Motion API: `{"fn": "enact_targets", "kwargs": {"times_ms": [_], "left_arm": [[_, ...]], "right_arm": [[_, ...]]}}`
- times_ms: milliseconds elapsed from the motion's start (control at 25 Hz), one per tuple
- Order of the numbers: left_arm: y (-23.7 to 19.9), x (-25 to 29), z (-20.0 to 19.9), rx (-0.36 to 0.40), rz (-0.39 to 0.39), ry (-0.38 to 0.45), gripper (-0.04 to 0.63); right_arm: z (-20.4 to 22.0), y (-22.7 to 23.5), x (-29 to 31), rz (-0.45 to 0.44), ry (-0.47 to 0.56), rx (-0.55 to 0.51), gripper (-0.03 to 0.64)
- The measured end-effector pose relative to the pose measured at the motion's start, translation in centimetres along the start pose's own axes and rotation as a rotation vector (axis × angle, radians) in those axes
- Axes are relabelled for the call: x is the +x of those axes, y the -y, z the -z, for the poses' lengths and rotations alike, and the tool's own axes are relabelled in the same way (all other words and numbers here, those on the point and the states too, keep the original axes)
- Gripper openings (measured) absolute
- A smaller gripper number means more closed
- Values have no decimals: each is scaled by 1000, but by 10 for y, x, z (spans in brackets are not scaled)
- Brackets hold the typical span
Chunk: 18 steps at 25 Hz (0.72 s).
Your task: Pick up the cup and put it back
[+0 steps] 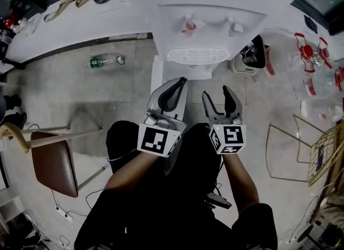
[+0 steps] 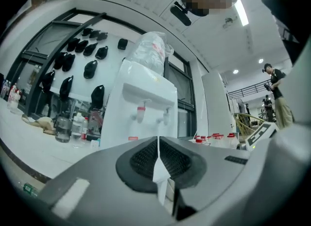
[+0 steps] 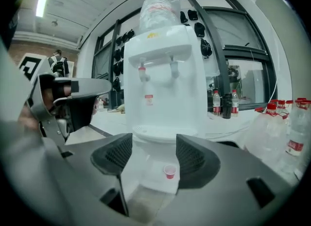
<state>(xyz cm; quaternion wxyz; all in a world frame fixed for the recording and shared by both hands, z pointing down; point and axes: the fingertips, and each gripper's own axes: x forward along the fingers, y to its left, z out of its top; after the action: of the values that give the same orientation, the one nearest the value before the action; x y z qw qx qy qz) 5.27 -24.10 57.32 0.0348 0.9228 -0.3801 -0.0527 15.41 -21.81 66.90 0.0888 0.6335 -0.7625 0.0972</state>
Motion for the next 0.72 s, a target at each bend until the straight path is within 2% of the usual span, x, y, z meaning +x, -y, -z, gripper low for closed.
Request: {"fn": "enact_targets", "kwargs": {"times_ms": [120,320,520,720], "left_arm": [[-6,4,19,37,-20,0,14],[-20,6,28,50,-42,-4,14],[-23,1,44,41,-18,-27,14],[-33,4,49,26,-28,4,12]], "right_arm": [[28,8,18,-4,-5,-8,264],[53,20,46,16,-34,25,264],[71,24,78,26,-50,22,264],[103,22,112,18,-88,24,273]]}}
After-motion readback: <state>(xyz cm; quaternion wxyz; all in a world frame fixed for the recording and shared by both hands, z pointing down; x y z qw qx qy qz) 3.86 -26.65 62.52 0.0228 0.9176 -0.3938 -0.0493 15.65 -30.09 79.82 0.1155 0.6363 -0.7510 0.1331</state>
